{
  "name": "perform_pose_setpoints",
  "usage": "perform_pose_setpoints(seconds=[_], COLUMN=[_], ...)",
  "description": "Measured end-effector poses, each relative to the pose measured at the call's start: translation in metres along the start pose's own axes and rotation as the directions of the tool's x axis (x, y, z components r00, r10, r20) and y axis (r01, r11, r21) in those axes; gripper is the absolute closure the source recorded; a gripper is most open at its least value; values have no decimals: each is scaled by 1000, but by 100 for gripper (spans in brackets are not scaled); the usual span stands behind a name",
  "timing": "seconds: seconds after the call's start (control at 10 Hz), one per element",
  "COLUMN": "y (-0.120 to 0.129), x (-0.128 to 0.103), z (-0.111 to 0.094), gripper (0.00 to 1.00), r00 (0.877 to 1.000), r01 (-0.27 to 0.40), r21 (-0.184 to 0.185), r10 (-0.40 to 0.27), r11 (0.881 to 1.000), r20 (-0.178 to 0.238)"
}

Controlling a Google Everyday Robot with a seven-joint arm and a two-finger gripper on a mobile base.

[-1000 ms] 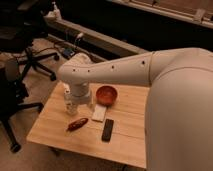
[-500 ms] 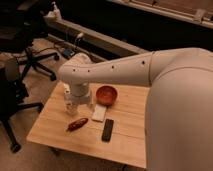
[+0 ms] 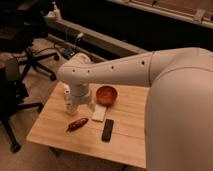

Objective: Place the eraser in the ceramic cup

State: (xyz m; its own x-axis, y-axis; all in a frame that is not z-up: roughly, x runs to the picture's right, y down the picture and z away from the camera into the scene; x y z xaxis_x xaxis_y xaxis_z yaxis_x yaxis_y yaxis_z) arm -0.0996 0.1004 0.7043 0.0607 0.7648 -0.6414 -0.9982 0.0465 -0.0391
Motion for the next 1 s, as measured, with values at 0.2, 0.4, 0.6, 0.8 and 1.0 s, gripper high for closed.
perform_pose_setpoints(seconds=[0.2, 0.4, 0.6, 0.8, 1.0], y=[-18, -45, -66, -89, -112], x=[-1, 3, 8, 11, 11], z=[1, 5, 12, 26, 49], gripper=[35, 35, 35, 35, 35], r00=[998, 989, 977, 964, 953], r01=[-55, -142, -209, -259, -294], r21=[26, 30, 17, 1, 1], r10=[54, 141, 208, 259, 293], r11=[998, 989, 978, 966, 956], r20=[27, 39, 48, 65, 79])
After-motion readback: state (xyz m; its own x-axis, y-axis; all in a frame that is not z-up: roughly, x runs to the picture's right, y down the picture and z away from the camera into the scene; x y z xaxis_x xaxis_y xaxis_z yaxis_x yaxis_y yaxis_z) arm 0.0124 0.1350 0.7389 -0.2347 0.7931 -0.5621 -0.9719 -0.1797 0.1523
